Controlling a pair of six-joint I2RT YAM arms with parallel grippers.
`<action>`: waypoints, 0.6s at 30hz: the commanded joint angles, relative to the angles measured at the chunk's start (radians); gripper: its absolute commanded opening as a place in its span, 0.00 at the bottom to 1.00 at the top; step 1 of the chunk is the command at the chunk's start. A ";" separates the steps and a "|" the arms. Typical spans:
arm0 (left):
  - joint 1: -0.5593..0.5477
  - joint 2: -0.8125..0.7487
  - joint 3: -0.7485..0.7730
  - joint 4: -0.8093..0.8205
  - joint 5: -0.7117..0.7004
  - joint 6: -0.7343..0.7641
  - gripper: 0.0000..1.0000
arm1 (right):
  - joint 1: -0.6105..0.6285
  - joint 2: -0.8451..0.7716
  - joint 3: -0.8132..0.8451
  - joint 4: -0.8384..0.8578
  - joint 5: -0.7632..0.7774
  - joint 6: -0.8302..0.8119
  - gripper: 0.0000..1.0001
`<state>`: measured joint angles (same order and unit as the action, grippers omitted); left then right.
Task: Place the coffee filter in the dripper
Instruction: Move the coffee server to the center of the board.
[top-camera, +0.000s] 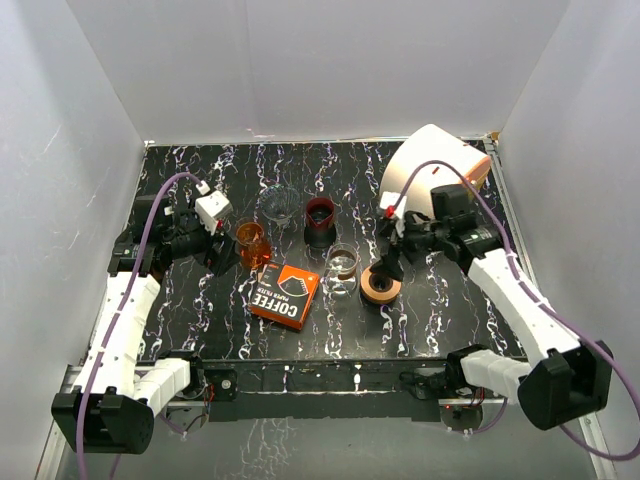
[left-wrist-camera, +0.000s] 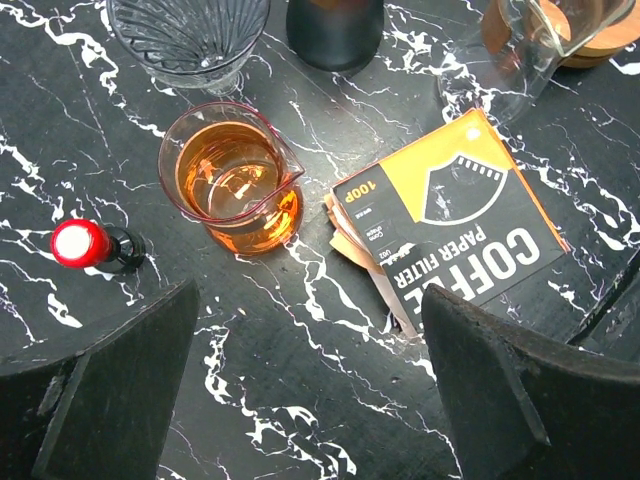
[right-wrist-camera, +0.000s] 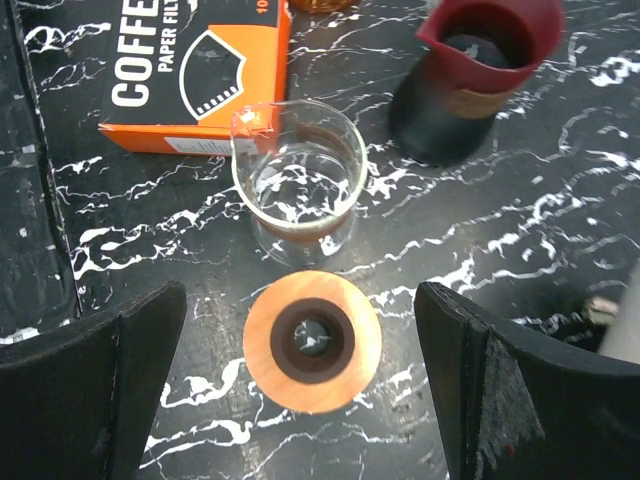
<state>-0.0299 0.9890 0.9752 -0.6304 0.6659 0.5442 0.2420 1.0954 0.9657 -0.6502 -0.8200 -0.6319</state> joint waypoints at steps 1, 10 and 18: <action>-0.002 -0.023 -0.007 0.048 -0.023 -0.041 0.92 | 0.096 0.062 0.002 0.111 0.038 -0.031 0.98; -0.001 -0.036 -0.001 0.075 -0.034 -0.082 0.94 | 0.235 0.215 0.029 0.150 0.102 -0.060 0.98; -0.003 -0.058 -0.015 0.087 -0.028 -0.075 0.96 | 0.328 0.317 0.060 0.190 0.162 -0.046 0.98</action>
<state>-0.0299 0.9646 0.9684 -0.5602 0.6235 0.4679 0.5316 1.3846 0.9707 -0.5320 -0.6880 -0.6754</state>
